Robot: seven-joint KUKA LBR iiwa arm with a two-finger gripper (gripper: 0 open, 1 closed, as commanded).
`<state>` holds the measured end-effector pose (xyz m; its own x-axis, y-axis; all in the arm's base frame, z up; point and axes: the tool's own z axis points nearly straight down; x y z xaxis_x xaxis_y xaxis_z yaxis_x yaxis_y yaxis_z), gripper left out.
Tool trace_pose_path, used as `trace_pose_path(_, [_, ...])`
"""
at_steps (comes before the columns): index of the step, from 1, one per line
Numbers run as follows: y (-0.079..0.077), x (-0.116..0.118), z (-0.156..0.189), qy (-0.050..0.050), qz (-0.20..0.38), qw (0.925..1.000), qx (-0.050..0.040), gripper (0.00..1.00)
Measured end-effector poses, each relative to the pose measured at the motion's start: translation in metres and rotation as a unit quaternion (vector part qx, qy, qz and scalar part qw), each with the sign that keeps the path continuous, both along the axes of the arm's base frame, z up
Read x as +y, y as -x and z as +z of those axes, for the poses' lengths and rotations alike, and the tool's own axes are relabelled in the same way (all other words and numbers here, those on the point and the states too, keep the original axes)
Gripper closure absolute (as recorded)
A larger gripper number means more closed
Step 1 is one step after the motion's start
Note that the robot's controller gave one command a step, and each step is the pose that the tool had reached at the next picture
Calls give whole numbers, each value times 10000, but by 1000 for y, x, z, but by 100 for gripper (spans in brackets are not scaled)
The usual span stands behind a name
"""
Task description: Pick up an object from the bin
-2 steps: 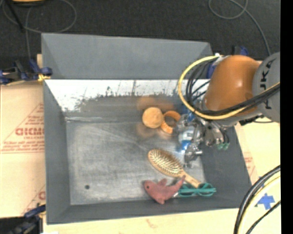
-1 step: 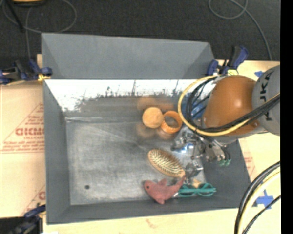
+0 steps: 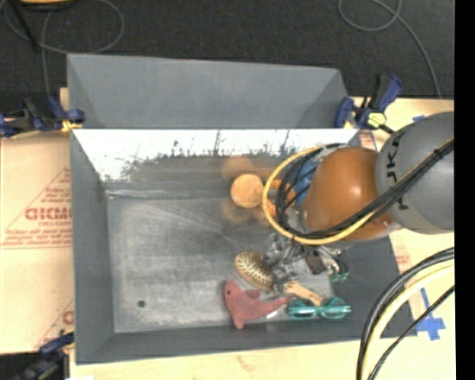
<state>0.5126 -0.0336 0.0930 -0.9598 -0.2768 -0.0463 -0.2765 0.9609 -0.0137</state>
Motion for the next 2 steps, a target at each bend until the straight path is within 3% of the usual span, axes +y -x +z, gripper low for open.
trace_pose_path(1, [0, 0, 0, 1, 3, 10000, 0, 100])
trace_pose_path(2, [-11, -8, 111, 4, 119, 9997, 234, 100])
